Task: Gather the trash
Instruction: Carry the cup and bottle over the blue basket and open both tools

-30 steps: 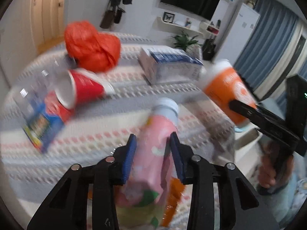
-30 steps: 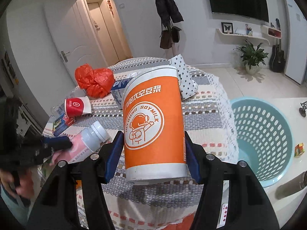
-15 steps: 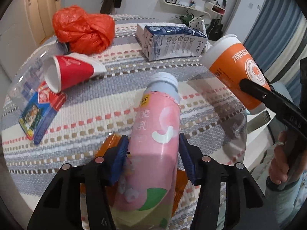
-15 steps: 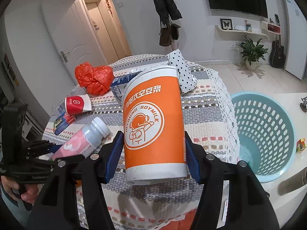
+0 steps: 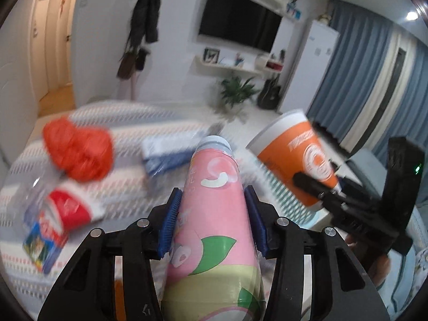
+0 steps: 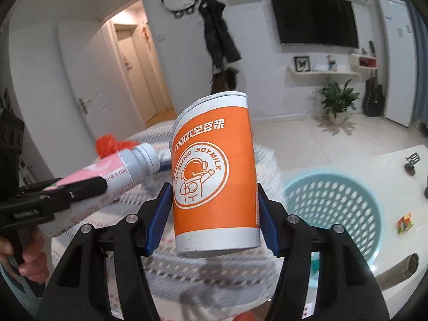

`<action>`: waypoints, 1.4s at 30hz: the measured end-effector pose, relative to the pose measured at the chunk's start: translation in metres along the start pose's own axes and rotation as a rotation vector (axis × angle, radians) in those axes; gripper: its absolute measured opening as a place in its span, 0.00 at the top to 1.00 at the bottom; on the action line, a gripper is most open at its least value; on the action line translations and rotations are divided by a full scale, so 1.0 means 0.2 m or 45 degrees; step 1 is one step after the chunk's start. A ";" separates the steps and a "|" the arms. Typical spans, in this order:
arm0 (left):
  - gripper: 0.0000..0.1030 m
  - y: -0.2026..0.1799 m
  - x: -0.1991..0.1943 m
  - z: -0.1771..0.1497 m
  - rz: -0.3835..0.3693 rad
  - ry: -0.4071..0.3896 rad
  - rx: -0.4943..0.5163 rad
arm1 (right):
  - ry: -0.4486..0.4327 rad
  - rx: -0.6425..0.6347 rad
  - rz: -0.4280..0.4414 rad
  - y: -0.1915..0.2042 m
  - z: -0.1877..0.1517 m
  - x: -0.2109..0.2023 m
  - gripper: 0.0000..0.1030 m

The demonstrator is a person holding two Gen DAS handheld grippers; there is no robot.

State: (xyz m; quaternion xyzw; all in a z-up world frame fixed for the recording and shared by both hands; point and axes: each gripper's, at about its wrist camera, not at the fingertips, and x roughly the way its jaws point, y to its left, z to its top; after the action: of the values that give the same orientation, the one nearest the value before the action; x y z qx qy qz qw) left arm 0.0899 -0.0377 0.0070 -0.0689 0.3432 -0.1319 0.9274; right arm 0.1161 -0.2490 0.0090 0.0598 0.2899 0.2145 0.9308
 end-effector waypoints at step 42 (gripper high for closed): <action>0.47 -0.64 1.10 -0.02 -0.166 0.374 0.182 | 0.225 0.689 -0.376 -1.22 -0.42 0.15 0.38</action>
State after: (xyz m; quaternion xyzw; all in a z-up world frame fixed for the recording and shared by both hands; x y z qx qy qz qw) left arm 0.2218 -0.2249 -0.1032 -0.0049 0.4596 -0.2245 0.8593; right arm 0.1801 -0.4577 -0.1333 0.2437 0.4217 -0.0032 0.8734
